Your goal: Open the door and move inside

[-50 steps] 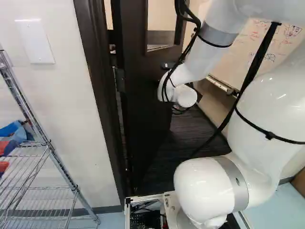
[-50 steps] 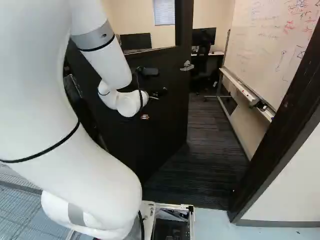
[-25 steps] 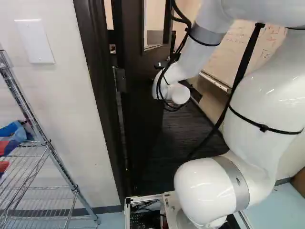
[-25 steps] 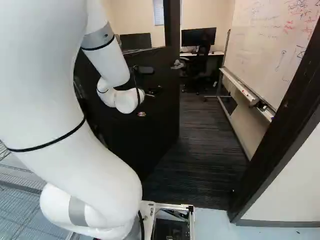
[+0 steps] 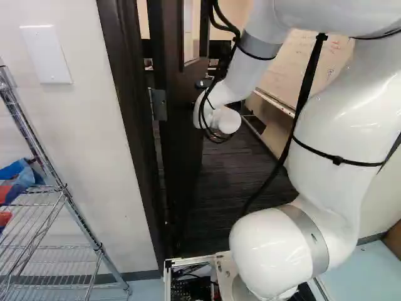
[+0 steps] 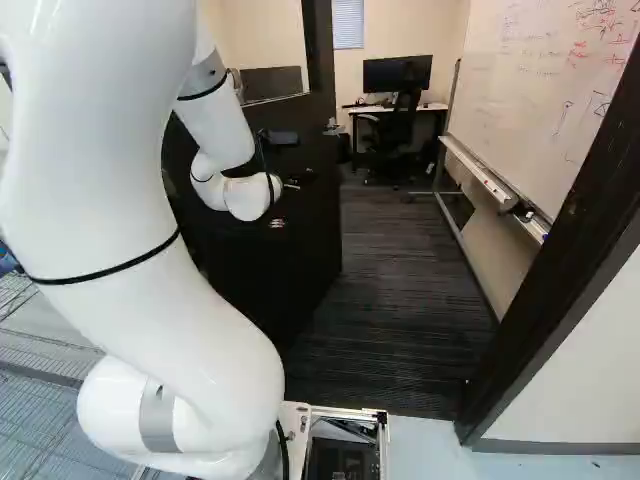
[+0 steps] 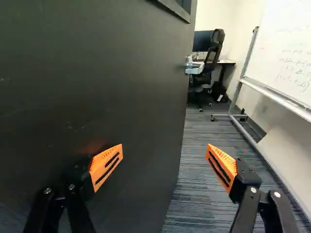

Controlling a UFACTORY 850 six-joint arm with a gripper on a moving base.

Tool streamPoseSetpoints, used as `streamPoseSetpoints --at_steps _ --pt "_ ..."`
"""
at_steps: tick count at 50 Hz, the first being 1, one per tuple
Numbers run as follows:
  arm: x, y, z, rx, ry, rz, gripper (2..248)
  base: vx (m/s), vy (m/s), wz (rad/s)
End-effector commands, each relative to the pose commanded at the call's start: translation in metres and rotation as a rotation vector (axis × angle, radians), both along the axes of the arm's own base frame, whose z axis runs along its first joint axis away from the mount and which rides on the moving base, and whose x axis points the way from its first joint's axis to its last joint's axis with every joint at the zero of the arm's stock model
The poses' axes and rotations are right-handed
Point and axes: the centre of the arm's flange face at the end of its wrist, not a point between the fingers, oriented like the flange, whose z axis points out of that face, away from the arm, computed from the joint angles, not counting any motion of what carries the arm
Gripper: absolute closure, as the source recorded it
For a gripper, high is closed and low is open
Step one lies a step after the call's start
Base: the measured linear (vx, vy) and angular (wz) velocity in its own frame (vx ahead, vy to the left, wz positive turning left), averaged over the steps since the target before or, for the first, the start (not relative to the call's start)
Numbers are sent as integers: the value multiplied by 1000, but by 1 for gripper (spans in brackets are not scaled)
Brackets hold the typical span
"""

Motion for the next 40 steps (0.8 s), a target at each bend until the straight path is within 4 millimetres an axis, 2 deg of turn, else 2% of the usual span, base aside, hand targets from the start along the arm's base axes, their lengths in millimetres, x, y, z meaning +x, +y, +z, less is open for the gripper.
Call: streamPoseSetpoints --at_steps 40 --pt "34 52 -2 -29 -16 142 3 0 0 0"
